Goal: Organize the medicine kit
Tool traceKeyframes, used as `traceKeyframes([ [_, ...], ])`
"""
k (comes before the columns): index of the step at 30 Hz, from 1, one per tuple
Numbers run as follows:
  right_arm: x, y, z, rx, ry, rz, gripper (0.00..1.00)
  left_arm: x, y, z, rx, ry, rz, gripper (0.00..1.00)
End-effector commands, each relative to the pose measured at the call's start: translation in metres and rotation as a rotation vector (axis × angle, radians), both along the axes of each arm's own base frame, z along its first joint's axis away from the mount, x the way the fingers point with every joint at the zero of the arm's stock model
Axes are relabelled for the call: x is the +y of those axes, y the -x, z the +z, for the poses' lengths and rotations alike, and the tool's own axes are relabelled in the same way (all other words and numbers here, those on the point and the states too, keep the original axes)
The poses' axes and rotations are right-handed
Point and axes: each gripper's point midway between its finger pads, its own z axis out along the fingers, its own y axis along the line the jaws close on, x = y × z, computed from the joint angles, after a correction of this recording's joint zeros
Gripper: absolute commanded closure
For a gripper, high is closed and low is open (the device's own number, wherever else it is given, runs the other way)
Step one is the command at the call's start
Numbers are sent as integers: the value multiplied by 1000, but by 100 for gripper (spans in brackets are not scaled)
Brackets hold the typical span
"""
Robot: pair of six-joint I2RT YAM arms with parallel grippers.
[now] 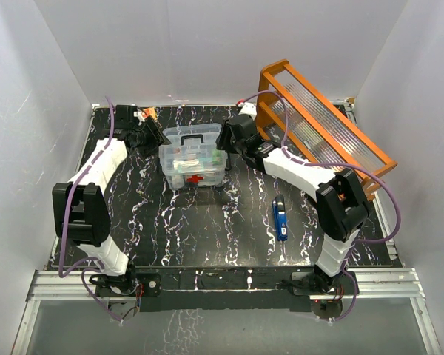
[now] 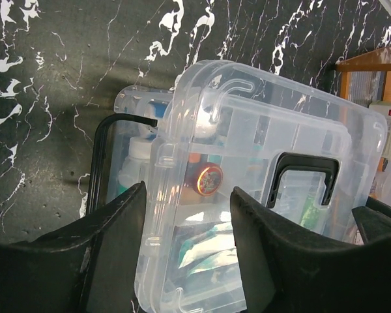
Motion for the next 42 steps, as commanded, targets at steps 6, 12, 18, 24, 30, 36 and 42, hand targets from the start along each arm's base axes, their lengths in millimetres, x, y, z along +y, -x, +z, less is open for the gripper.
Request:
traceKeyframes([
  [6,22,3,41,-52,-96,84,55,-26,15,25,-3,70,-119,40],
  [12,12,-1,30,-1,-50,65,49,-20,19,26,13,61,-118,34],
  [18,11,0,21,40,-30,73,47,-9,18,20,39,46,-92,34],
  [24,9,2,11,82,-5,63,45,2,20,12,64,27,-76,37],
  [30,5,0,4,103,23,43,42,5,16,9,75,25,-87,36],
  [36,2,-3,6,104,39,42,40,10,16,8,82,15,-86,36],
  [42,-1,-7,5,116,43,53,39,10,16,3,92,37,-109,36],
])
